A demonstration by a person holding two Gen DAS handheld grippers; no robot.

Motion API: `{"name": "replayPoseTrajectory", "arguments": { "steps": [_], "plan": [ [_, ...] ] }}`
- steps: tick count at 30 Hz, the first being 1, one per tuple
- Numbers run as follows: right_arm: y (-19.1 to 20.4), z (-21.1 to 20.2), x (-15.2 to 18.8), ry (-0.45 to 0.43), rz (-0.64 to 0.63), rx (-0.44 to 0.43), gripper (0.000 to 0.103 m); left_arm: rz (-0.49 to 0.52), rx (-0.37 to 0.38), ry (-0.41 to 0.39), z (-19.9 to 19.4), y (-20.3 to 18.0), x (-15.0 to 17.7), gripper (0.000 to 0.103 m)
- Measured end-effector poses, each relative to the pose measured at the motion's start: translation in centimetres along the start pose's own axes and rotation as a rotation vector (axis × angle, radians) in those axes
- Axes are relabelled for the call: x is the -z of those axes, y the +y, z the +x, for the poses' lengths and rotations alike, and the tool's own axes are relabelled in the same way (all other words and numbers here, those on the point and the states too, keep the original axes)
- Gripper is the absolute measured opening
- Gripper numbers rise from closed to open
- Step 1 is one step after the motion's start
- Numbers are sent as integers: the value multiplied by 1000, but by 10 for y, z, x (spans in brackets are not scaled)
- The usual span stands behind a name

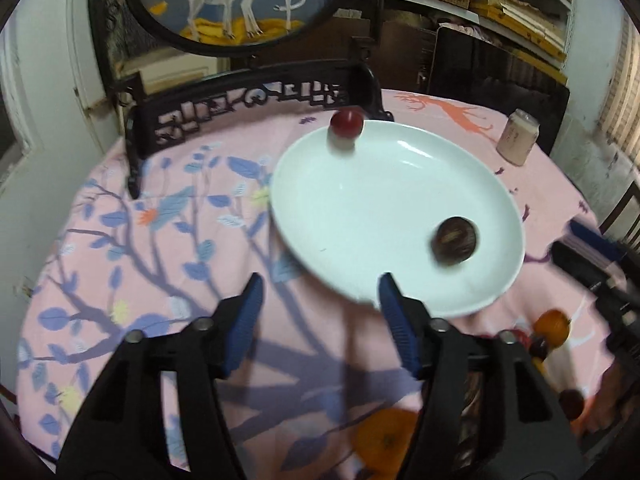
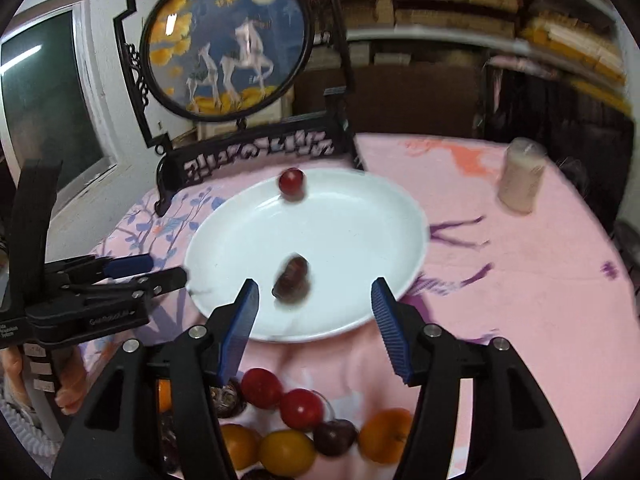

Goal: Organize fruits
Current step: 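Carry both fruits to the white plate and open both tools to release them, then grasp a tangerine with the left tool while the right tool grasps another dark red plum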

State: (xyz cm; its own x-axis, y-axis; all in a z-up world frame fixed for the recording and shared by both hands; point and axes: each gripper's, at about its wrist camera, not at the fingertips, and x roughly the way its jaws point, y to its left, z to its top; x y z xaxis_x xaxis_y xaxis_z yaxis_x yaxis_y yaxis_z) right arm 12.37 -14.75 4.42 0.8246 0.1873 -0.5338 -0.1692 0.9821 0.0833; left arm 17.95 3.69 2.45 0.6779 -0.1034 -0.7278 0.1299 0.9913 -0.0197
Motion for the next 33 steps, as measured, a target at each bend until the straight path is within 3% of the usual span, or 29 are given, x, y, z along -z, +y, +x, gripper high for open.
{"name": "replayPoseTrajectory", "arguments": {
  "steps": [1, 2, 3, 7, 13, 16, 24, 28, 30, 32, 33],
  "plan": [
    [4, -13, 2, -44, -34, 40, 89, 5, -3, -5, -3, 2, 4, 74],
    [7, -24, 4, -75, -63, 53, 100, 19, -8, -14, -9, 2, 10, 77],
    [7, -30, 7, -93, -78, 51, 102, 31, -15, -18, -13, 1, 16, 79],
    [1, -56, 29, -90, -49, 8, 102, 84, -47, -44, -31, -6, 40, 90],
    [-4, -73, 66, -9, -2, -88, 102, 69, -24, -12, -56, 4, 84, 92],
    [-3, -76, 78, 34, 22, -97, 102, 46, -24, 28, -57, 15, 100, 92],
    [-18, -70, 85, 97, 119, -100, 102, 53, -33, 36, -57, 15, 108, 94],
    [-25, -67, 91, 129, 139, -97, 102, -17, -100, -23, -66, 31, 105, 92],
    [-27, -69, 96, 139, 142, -100, 102, 12, -103, -41, -68, 25, 108, 90],
    [-27, -73, 101, 140, 139, -102, 93, 113, -103, -39, -66, 5, 112, 90],
    [-28, -72, 102, 146, 141, -106, 82, 143, -108, -36, -65, 0, 113, 90]
  ]
}}
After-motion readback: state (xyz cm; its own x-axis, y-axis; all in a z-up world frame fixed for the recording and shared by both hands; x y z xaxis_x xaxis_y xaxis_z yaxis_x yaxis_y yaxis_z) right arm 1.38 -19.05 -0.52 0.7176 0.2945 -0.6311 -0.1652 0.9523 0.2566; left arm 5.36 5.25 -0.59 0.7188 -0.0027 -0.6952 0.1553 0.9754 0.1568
